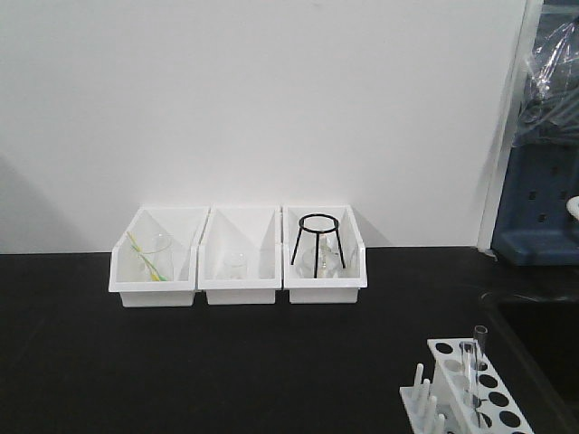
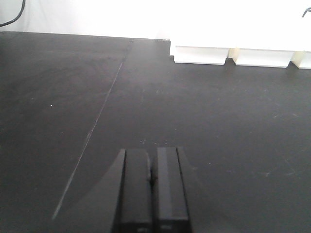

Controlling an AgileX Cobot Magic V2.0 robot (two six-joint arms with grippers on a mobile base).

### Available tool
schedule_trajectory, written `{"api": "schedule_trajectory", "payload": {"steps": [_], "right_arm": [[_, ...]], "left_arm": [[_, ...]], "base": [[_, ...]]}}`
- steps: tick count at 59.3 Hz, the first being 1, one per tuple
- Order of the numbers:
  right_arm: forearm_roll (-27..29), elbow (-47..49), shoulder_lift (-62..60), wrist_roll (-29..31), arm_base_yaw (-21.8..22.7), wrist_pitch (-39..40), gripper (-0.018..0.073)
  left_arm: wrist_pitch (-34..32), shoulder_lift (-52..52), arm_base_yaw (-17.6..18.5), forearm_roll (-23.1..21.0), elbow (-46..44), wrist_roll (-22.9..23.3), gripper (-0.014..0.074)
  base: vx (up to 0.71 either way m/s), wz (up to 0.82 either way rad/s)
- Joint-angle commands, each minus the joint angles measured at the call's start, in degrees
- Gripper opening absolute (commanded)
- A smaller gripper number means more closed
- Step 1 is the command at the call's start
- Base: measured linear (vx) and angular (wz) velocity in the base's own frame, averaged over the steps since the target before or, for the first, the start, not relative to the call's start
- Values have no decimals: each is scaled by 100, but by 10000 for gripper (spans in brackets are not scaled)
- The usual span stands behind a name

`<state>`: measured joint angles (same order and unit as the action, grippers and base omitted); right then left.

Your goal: Flip and reinsert test tube from rack

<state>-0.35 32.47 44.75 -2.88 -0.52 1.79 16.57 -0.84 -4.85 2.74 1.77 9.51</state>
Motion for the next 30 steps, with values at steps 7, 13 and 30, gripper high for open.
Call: {"api": "schedule_trajectory", "payload": {"steps": [7,13,30], "right_arm": [[-56,218,-21,51,-13,272,450],[-56,218,-21,51,-13,307,598],[-45,-211,425,-127,-20,1646,671]], "left_arm": [[-500,-71,28,-21,5,1,-6],[-500,-71,28,-21,5,1,-6],[-500,-71,28,-21,5,1,-6]], "base": [[0,0],[0,0],[0,0]]}}
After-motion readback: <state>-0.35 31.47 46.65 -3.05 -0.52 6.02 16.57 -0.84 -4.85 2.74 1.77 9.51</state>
